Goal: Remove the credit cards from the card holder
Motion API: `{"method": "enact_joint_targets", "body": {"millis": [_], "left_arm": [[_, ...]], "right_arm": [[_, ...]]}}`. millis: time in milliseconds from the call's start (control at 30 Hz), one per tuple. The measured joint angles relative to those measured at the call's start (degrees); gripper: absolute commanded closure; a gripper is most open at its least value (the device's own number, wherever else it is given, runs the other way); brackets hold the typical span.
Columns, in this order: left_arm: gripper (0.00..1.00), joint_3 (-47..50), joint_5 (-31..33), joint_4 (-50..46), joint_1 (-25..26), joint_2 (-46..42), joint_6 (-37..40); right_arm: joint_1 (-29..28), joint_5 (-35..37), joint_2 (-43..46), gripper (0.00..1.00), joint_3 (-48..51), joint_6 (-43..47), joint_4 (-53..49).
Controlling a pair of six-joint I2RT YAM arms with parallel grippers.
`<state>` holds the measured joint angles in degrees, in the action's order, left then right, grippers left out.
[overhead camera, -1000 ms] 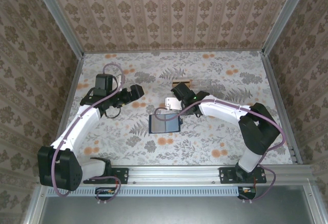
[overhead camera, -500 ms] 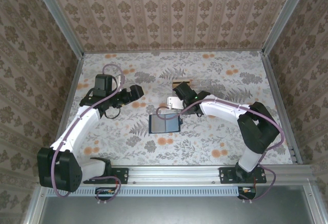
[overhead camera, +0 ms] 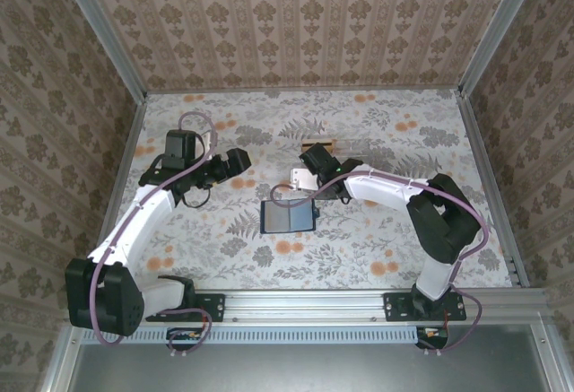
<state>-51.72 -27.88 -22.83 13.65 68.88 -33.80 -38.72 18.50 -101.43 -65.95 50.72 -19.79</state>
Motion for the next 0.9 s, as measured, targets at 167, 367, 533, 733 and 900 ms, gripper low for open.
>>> {"method": "enact_joint_targets", "body": {"millis": [167,367,533,733,900], "left_arm": [[0.00,0.0,0.0,0.0,-0.3,0.0,0.0],[0.00,0.0,0.0,0.0,-0.3,0.0,0.0],[0.00,0.2,0.0,0.0,-0.3,0.0,0.0],[0.00,0.4,0.0,0.0,-0.3,0.0,0.0],[0.03,1.7,-0.8,0.0,-0.3,0.0,0.0]], "right_arm": [[0.0,0.1,-0.1,0.72,-0.1,-1.0,0.0],[0.0,1.2,-1.1,0.67,-1.7,-2.8,0.3],[0.0,2.4,-1.2,0.65,-2.3,-3.7,0.6],[0.0,2.8,-1.2,0.64,-2.4,-6.1,0.5],[0.0,2.8,0.8,0.64,-2.4,-12.2,-0.1]]}}
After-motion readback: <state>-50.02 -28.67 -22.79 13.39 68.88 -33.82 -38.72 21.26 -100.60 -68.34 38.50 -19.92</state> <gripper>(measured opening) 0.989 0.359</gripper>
